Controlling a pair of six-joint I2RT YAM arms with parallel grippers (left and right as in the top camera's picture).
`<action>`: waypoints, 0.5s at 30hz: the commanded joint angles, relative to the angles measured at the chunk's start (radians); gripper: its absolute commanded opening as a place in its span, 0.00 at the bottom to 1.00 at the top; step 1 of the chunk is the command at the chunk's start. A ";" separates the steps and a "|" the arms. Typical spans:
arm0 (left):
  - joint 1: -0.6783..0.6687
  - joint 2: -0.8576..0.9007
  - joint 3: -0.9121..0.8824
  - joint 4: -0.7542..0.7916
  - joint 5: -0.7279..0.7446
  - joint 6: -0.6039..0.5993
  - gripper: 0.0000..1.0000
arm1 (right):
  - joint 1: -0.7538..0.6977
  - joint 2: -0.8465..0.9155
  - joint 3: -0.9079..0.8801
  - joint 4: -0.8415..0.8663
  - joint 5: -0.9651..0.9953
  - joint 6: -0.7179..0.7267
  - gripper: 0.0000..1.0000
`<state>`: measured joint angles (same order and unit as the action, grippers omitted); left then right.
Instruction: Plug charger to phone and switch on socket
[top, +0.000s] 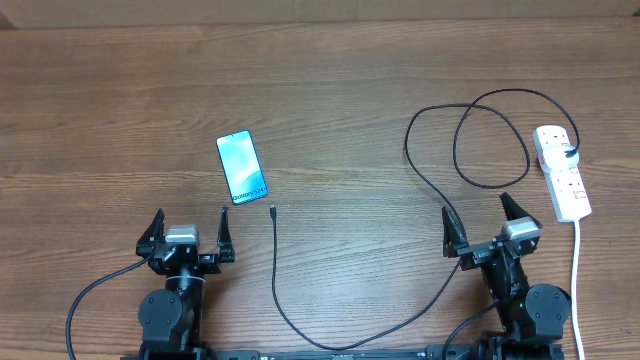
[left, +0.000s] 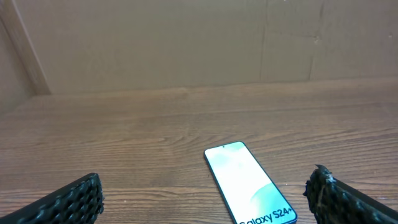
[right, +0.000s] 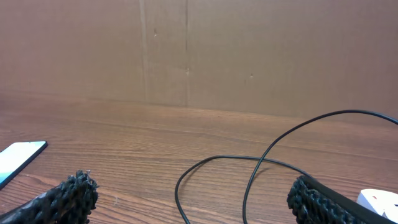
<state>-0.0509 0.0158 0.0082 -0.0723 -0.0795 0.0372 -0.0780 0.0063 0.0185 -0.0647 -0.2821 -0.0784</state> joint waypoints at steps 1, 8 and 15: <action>-0.004 -0.011 -0.003 0.002 0.002 0.023 1.00 | -0.003 -0.003 -0.011 0.006 0.001 -0.002 1.00; -0.004 -0.011 -0.003 0.002 0.002 0.023 1.00 | -0.003 -0.003 -0.011 0.007 0.000 -0.002 1.00; -0.004 -0.011 -0.003 0.103 0.011 0.018 1.00 | -0.003 -0.003 -0.010 0.012 -0.001 0.023 1.00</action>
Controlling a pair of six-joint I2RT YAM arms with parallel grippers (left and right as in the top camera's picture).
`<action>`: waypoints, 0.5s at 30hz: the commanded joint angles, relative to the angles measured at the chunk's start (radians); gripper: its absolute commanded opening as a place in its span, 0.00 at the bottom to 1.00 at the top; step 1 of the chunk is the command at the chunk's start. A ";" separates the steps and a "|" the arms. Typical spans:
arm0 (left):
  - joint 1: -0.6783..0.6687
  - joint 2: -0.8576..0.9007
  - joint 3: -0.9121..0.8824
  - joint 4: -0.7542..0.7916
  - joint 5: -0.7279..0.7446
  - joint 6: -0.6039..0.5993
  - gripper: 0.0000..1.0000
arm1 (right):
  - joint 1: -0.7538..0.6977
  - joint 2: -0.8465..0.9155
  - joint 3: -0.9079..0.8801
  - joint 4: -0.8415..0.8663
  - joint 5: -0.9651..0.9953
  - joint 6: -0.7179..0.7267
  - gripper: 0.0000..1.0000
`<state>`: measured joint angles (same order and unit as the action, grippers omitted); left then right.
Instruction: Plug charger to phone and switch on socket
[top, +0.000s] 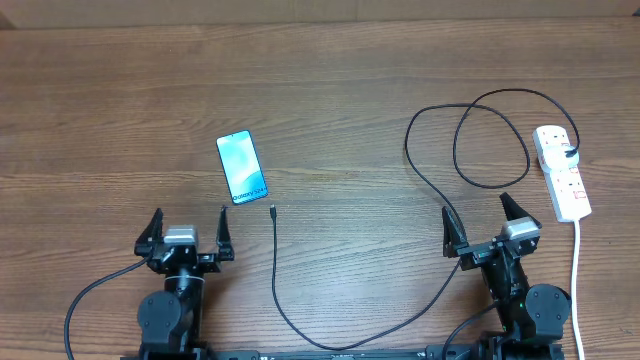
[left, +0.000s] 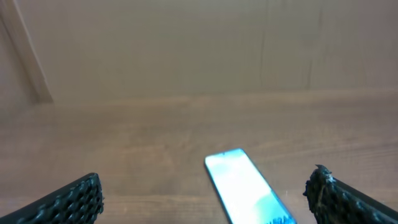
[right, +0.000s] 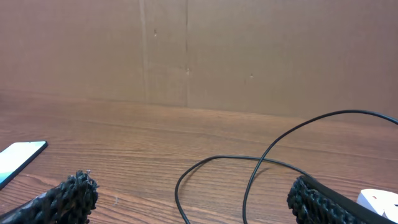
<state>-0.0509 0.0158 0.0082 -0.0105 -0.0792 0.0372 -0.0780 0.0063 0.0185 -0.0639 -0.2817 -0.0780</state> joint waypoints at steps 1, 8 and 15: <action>-0.004 -0.011 -0.003 0.074 0.025 0.016 1.00 | -0.003 -0.003 -0.010 0.023 -0.001 0.053 1.00; -0.004 -0.011 0.035 0.325 0.200 0.015 1.00 | -0.003 -0.003 -0.005 0.227 -0.012 0.138 1.00; -0.004 -0.011 0.223 0.342 0.211 0.005 1.00 | -0.003 -0.003 0.134 0.250 -0.011 0.135 1.00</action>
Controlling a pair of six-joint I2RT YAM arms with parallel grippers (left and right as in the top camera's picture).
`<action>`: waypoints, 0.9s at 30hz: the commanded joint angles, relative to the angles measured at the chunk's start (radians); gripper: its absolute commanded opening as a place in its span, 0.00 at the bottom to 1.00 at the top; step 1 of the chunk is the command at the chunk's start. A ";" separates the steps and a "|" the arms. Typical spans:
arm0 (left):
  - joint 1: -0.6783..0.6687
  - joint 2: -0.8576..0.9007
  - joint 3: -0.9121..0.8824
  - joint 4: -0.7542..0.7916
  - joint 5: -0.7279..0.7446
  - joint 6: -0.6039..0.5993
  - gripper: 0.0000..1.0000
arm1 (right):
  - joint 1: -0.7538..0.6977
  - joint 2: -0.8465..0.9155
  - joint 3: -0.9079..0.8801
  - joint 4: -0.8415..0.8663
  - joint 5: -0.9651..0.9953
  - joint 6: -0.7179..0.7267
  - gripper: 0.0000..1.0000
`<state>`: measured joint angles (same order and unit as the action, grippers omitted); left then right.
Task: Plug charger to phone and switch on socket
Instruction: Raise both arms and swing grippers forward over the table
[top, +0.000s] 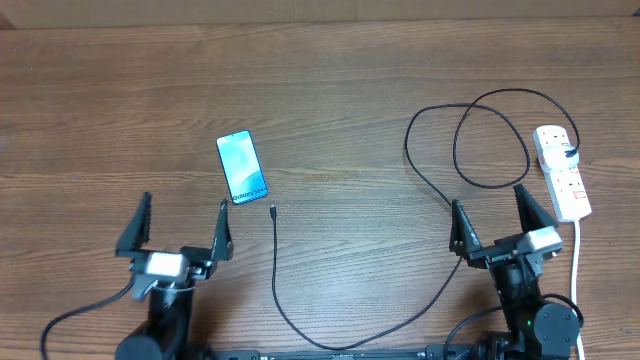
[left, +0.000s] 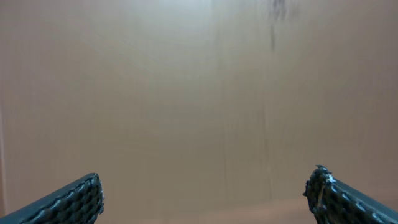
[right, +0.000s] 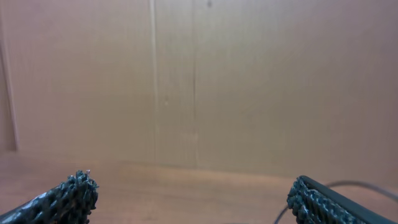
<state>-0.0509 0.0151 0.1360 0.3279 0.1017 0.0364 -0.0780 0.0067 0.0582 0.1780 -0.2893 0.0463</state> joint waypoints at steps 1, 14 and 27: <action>-0.004 -0.010 0.130 0.002 0.030 0.005 1.00 | -0.003 -0.003 0.120 0.008 -0.004 0.005 1.00; -0.004 0.257 0.694 -0.257 0.023 0.005 1.00 | -0.003 0.039 0.490 0.007 0.001 -0.127 1.00; -0.004 0.800 1.513 -1.007 0.039 0.005 1.00 | -0.003 0.314 0.888 -0.264 -0.002 -0.126 1.00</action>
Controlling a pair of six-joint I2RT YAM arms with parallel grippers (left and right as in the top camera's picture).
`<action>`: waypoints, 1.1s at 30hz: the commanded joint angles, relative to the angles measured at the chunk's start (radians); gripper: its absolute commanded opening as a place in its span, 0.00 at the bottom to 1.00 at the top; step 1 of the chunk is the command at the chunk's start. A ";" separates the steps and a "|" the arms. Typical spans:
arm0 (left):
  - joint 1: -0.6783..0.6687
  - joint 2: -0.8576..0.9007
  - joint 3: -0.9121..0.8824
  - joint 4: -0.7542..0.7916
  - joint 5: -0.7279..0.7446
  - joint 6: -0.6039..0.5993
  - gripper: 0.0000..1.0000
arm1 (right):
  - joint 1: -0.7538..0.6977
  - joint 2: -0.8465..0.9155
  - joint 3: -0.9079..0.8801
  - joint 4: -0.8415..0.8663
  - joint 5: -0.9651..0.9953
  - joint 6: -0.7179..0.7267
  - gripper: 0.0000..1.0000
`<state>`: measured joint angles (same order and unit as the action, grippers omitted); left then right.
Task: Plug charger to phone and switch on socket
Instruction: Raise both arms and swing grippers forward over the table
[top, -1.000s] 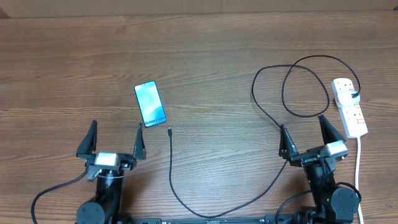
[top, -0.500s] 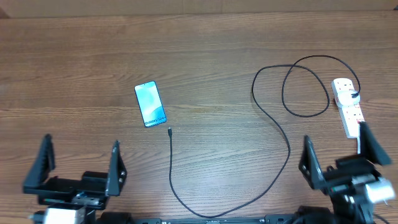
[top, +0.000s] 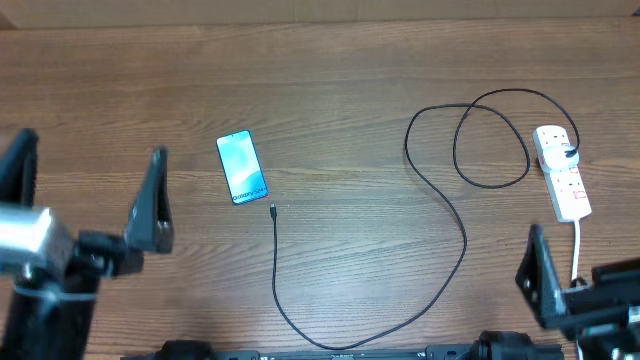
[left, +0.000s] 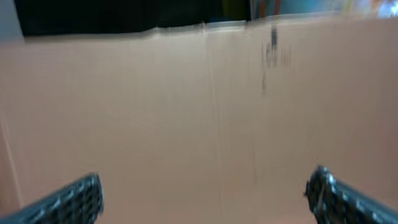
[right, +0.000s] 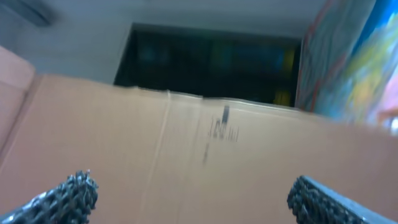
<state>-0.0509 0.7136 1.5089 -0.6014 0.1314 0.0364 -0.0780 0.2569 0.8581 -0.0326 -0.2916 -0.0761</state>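
Observation:
The phone (top: 242, 167) lies face up, screen lit, left of the table's middle. The charger plug (top: 272, 210) rests just below its lower right corner, not in it. Its black cable (top: 464, 236) runs down, round to the right and loops up to the white socket strip (top: 562, 172). My left gripper (top: 88, 190) hangs high, left of the phone, open and empty. My right gripper (top: 588, 262) is high at the lower right, below the strip, open. Both wrist views show only the spread fingers (left: 62, 199) (right: 65, 198) and cardboard.
A cardboard wall (left: 205, 112) stands behind the wooden table (top: 340, 90). The strip's white lead (top: 575, 250) runs down toward the front edge by my right gripper. The cable's loops (top: 490, 140) lie left of the strip.
Both arms stand much higher and nearer the overhead camera. The left gripper is now further left and level with the phone; the right is nearer the lower right corner. The wrist views now reach the wall's top edge.
Both grippers sat low and open at the table's front, the phone showing in the left wrist view, the cable in the right. Then they stood raised, the wrist views showing only wall. Now they are higher still. Phone, plug, cable and strip have not moved.

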 joint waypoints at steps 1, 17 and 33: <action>-0.004 0.148 0.208 -0.149 0.018 0.005 1.00 | -0.003 0.098 0.140 -0.124 -0.002 -0.003 1.00; -0.004 0.644 0.563 -0.667 0.178 0.005 1.00 | -0.003 0.574 0.753 -0.853 -0.060 -0.003 1.00; -0.004 0.796 0.563 -0.718 0.334 -0.112 1.00 | -0.002 0.866 0.773 -1.056 -0.296 -0.003 1.00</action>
<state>-0.0509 1.5005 2.0525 -1.3239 0.3862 -0.0242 -0.0780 1.1091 1.6188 -1.0920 -0.5121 -0.0788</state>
